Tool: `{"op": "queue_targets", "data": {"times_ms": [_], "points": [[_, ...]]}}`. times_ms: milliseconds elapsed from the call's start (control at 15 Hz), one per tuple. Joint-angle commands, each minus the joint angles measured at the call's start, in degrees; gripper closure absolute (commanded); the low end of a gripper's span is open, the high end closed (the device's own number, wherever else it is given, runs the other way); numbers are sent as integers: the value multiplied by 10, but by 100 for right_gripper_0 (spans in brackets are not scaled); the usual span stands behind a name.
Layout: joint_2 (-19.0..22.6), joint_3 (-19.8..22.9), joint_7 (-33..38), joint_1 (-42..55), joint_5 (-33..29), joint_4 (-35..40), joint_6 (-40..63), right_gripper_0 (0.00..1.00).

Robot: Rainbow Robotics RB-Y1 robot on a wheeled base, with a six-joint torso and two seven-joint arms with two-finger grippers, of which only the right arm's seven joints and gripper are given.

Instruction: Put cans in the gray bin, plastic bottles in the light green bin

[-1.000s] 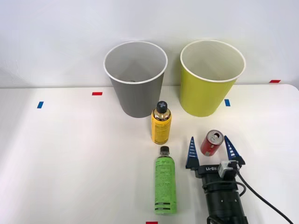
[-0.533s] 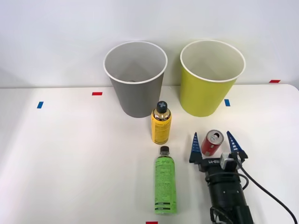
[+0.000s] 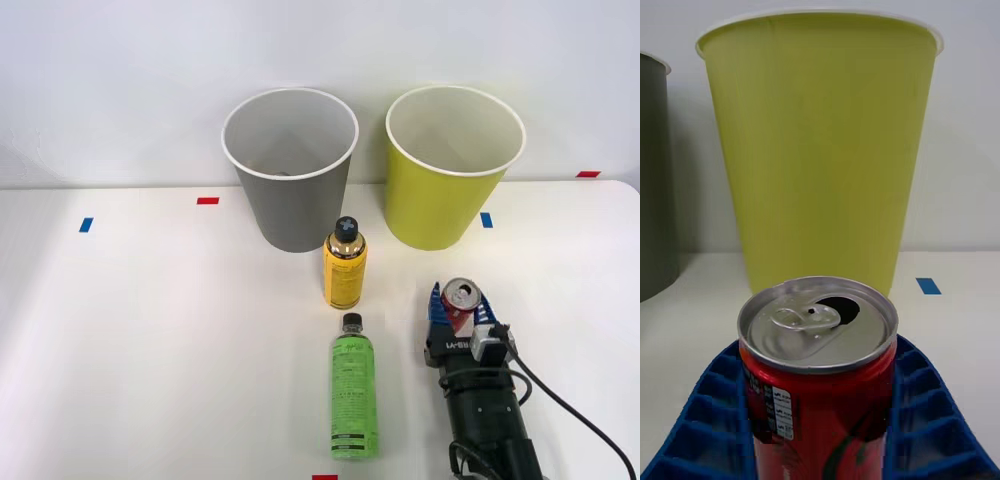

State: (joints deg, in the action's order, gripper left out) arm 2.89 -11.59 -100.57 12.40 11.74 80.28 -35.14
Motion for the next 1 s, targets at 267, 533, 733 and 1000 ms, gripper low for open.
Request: {"op": "queue_targets", "data": {"times_ms": [267,533,733,1000], "points": [[10,1,12,21,-29,32,1,87],[26,-9,25,121,-64,234,176,89],[48,-35,37,179,-55,380,296,90],[54,-51,51,181,-43,432,305,93]]}}
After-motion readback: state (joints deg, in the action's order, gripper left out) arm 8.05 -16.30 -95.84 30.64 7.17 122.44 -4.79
